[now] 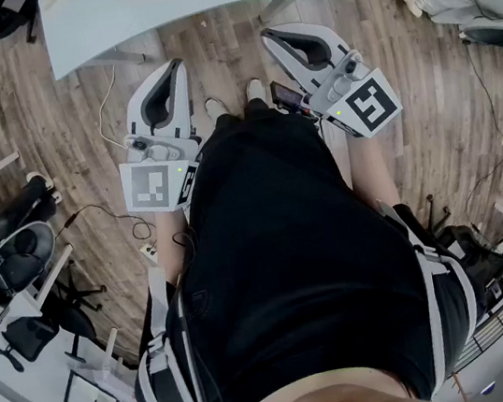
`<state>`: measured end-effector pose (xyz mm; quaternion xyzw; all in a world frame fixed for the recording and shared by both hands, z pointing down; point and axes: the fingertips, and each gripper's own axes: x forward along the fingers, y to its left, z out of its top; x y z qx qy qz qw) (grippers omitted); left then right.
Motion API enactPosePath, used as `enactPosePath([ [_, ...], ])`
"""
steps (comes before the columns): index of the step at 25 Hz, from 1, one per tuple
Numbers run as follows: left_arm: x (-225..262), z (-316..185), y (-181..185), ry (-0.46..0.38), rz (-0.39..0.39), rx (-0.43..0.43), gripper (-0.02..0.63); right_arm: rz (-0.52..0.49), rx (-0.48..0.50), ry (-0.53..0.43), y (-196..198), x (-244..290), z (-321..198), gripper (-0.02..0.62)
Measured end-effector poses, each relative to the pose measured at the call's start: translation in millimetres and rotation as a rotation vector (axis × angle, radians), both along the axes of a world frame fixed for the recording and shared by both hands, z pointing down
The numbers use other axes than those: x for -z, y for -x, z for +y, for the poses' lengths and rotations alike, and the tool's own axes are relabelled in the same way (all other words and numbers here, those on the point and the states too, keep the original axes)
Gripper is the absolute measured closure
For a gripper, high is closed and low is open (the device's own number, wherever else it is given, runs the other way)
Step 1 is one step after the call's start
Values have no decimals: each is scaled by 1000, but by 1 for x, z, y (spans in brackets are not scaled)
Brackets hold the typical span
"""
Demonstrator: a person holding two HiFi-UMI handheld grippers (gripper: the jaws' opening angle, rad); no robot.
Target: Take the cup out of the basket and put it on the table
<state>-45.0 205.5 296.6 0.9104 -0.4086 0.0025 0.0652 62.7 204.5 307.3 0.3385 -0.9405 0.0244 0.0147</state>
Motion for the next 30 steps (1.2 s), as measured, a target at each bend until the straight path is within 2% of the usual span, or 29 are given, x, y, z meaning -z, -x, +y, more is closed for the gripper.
enactPosePath([
  [16,-1,-1,-3,4,0,2,586,10,-9,5,7,-4,-7,577],
  [24,-3,-2,-17,5,1,36,587,-9,-21,17,-16,-8,-11,577],
  [30,-5,-2,-53,2,-4,62,586,-4,-11,-2,-47,-10,-10,577],
])
